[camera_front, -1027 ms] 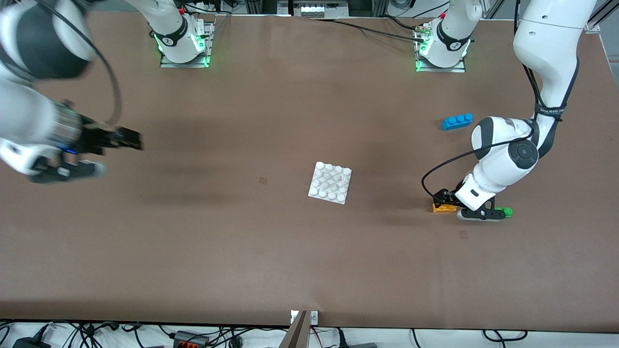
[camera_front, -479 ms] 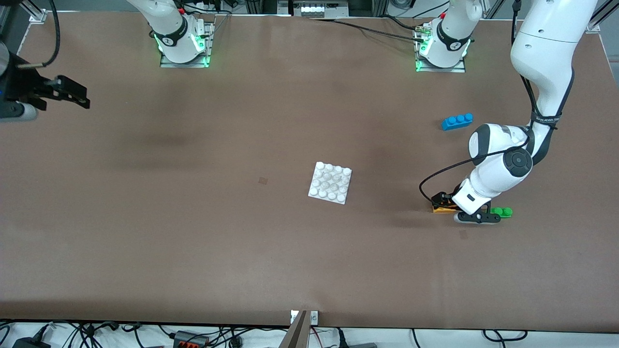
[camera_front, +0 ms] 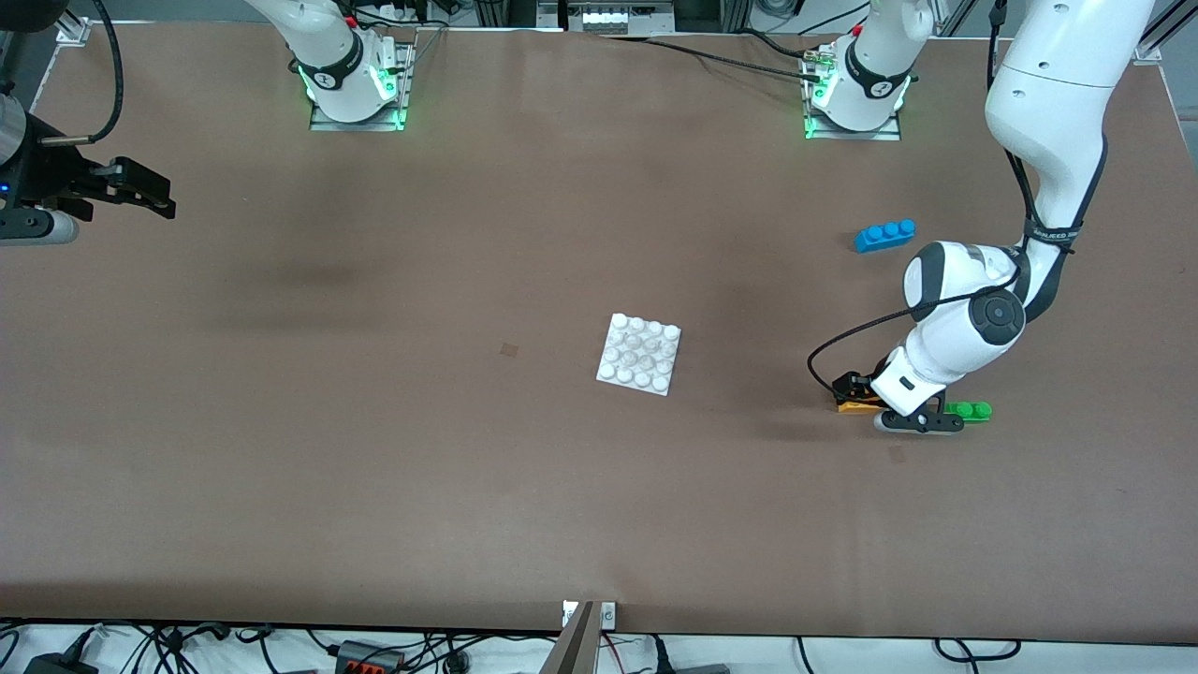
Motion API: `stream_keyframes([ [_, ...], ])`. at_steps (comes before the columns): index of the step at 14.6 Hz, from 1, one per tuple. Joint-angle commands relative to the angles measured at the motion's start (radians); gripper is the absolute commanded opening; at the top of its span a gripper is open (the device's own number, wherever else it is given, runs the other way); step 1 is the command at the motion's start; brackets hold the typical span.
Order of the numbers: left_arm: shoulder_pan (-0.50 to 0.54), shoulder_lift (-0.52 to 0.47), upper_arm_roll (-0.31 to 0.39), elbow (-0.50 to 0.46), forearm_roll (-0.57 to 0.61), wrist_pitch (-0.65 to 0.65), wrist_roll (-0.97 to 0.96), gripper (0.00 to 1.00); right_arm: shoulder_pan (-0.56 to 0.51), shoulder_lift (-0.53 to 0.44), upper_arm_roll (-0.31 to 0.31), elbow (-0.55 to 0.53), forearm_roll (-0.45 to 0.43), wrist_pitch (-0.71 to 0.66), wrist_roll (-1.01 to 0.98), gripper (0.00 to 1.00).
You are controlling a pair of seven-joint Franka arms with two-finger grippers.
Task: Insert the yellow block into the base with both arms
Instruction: 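Lower the left gripper and grasp the yellow block while the right gripper retracts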
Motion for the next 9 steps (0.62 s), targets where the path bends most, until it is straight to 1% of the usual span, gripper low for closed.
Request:
stream_keyframes([
  [1,0.004,0.006,0.000,0.021,0.016,-0.008,0.017,0.82,-0.023,-0.007,0.012,-0.003,-0.010,0.021,-0.001,1.00],
  [3,0.008,0.006,0.000,0.036,0.019,-0.013,0.017,0.75,-0.026,-0.006,0.009,-0.005,0.003,0.031,-0.001,1.00],
  [5,0.010,0.006,0.000,0.041,0.026,-0.030,0.017,0.70,-0.026,-0.007,0.011,-0.006,0.007,0.031,-0.001,1.00],
  [9,0.010,0.009,0.000,0.039,0.027,-0.030,0.019,0.69,-0.030,-0.007,0.009,-0.025,0.058,0.113,-0.001,1.00],
])
